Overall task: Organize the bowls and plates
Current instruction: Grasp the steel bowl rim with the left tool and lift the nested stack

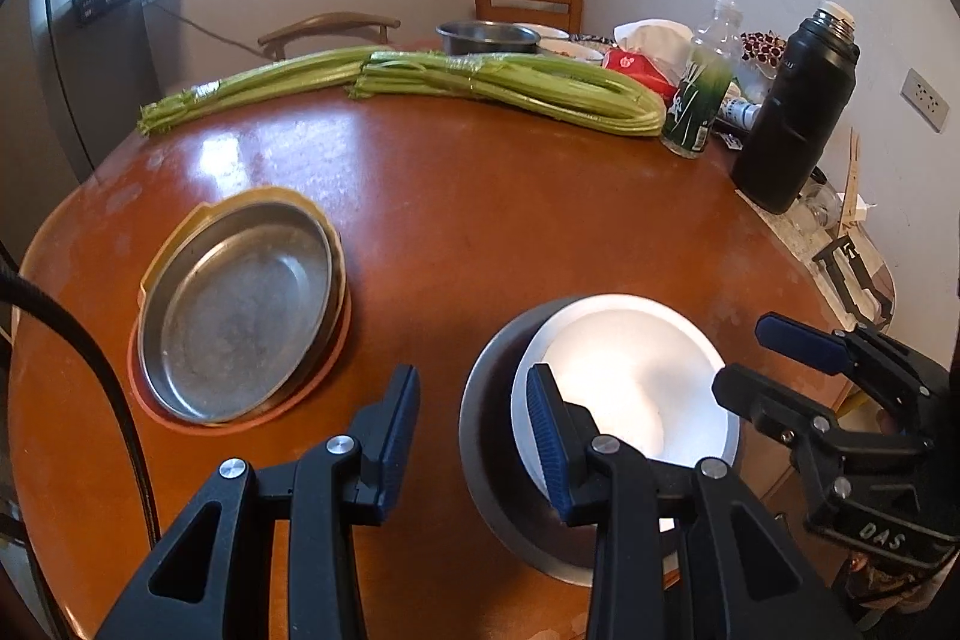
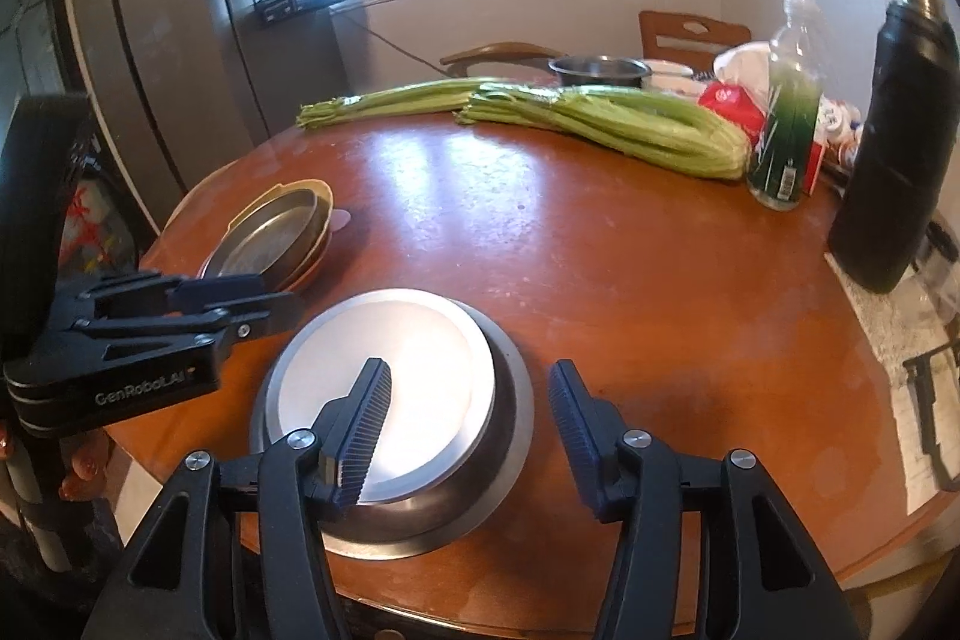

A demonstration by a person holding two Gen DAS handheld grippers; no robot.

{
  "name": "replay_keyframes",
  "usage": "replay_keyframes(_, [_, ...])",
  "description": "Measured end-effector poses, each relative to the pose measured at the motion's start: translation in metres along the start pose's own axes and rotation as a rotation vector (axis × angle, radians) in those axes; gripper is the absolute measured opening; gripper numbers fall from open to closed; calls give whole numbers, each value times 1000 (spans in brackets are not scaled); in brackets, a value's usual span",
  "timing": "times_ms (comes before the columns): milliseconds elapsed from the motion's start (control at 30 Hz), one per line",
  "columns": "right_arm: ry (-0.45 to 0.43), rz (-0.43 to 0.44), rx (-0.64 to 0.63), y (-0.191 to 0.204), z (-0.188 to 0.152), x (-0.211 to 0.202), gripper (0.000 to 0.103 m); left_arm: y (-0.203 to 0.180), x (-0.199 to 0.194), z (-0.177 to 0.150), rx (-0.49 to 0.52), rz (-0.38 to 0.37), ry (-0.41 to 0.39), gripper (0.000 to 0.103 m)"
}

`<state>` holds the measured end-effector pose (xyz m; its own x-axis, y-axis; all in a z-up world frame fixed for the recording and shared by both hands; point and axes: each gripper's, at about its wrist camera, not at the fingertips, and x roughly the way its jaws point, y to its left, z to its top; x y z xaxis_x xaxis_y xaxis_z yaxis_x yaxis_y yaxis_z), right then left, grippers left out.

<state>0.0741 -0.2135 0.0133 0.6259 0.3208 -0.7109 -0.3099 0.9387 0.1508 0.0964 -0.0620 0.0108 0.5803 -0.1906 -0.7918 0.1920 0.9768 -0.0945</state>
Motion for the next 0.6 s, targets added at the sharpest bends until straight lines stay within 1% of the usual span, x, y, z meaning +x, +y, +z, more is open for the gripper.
replay_keyframes(300, [87, 26, 86, -20, -9, 26, 59, 4, 13, -5, -38, -66, 33, 39])
replay_keyframes(367, [96, 45, 99, -21, -11, 30, 59, 4, 19, -6, -44, -69, 52, 39])
replay_keyframes(433, [105, 73, 114, -21, -13, 33, 59, 3, 24, -8, -50, -82, 68, 42])
replay_keyframes(600, [121, 104, 113, -18, -16, 36, 60, 0, 30, -9, -52, -104, 79, 43])
